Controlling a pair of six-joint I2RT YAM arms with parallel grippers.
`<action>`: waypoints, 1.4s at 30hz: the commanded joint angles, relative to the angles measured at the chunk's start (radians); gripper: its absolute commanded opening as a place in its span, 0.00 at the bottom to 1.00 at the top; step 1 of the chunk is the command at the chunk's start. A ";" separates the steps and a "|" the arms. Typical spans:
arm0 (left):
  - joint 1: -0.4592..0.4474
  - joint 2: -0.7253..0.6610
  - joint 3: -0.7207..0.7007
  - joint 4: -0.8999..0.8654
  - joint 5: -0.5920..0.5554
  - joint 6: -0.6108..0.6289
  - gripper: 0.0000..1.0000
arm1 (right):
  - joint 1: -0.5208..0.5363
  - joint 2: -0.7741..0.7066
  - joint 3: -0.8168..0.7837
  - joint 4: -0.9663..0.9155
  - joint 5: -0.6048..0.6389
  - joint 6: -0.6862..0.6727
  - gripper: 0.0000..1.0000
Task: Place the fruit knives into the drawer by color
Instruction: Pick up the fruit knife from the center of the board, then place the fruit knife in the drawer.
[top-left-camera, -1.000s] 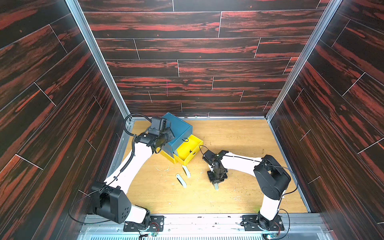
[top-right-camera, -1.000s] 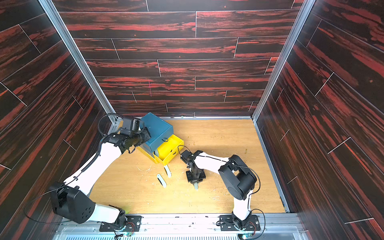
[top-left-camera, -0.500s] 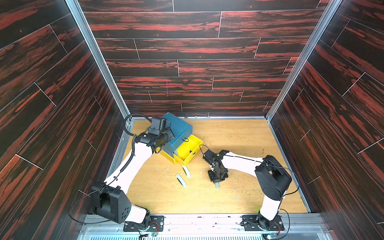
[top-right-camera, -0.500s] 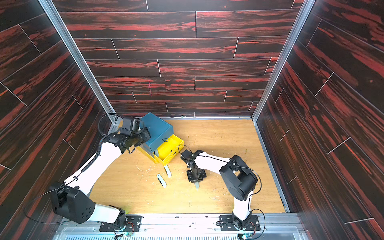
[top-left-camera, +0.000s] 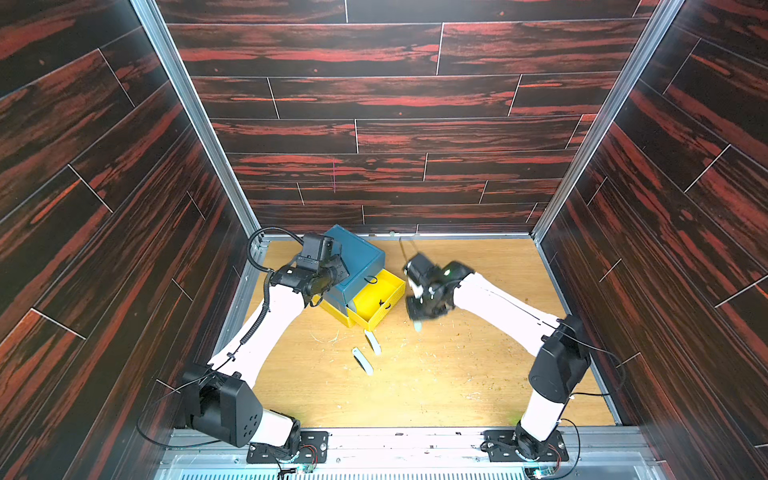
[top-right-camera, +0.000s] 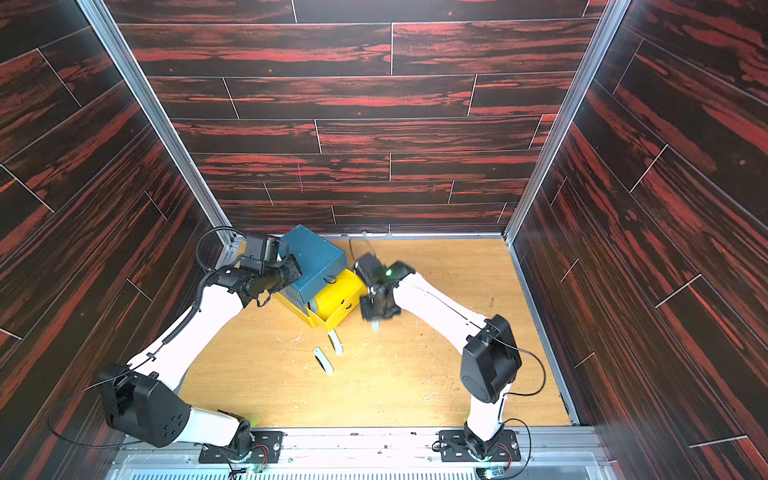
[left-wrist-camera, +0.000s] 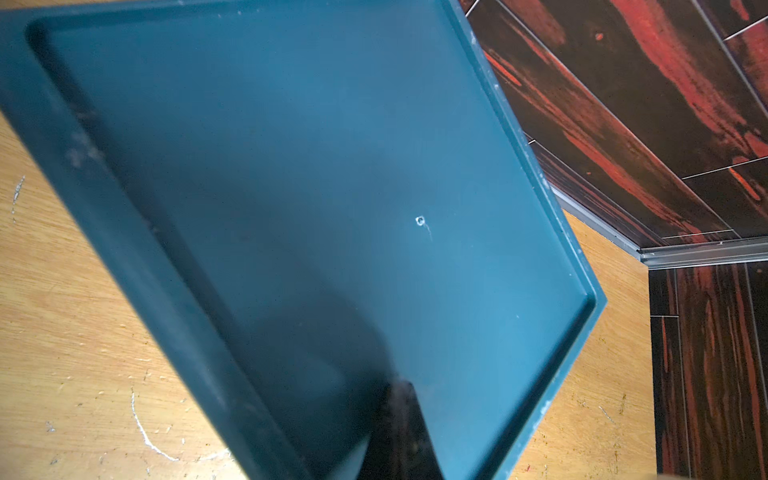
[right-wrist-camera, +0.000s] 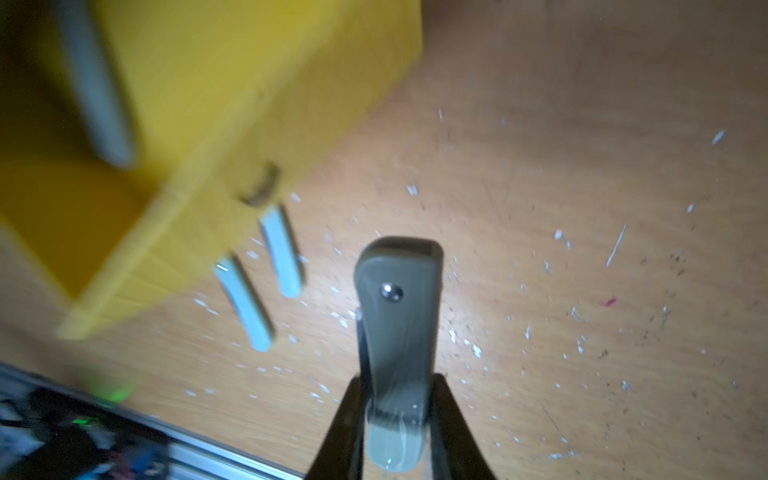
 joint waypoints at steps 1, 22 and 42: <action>0.004 0.020 0.002 -0.080 -0.004 -0.002 0.00 | -0.005 0.048 0.124 -0.024 -0.025 0.068 0.11; 0.004 0.030 0.003 -0.075 0.004 0.010 0.00 | -0.013 0.241 0.339 0.146 -0.160 0.265 0.12; 0.004 0.040 0.009 -0.081 0.012 0.012 0.00 | -0.011 0.272 0.253 0.228 -0.233 0.302 0.14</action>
